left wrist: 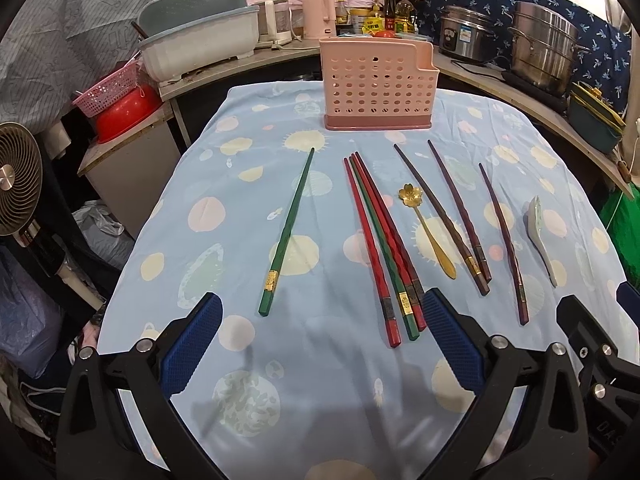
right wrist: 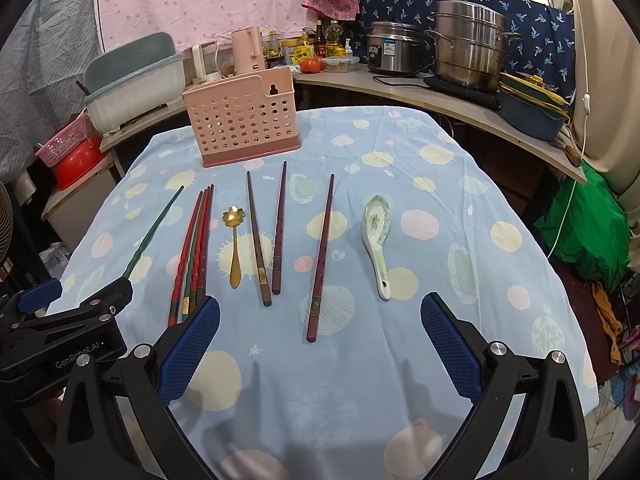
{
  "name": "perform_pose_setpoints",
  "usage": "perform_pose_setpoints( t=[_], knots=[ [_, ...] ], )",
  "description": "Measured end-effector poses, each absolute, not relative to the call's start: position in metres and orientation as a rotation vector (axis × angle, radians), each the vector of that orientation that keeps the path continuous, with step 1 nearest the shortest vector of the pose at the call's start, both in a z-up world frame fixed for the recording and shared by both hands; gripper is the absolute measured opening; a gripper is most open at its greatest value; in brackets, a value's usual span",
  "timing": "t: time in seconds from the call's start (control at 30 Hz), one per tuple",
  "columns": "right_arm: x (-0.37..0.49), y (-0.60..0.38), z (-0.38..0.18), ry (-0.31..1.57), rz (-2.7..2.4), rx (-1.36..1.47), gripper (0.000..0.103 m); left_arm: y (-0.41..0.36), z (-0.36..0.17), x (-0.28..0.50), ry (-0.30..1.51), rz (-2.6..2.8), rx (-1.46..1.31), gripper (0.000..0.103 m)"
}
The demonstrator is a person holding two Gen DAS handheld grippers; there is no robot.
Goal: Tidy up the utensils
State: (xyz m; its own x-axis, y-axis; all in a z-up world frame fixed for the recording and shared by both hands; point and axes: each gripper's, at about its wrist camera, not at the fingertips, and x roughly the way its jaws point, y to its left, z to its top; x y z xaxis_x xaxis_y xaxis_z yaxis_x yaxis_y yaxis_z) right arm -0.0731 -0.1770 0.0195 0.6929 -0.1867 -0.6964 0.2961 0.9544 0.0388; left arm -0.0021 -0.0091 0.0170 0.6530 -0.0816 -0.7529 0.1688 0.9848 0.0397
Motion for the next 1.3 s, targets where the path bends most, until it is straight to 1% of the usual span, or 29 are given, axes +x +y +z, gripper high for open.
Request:
perform_pose_setpoints(
  t=[1.3],
  knots=[
    [-0.0724, -0.1769, 0.019, 0.758, -0.272, 0.152, 0.096, -0.0082, 0.0189, -0.0038, 0.839, -0.147, 0.103, 0.096]
  ],
)
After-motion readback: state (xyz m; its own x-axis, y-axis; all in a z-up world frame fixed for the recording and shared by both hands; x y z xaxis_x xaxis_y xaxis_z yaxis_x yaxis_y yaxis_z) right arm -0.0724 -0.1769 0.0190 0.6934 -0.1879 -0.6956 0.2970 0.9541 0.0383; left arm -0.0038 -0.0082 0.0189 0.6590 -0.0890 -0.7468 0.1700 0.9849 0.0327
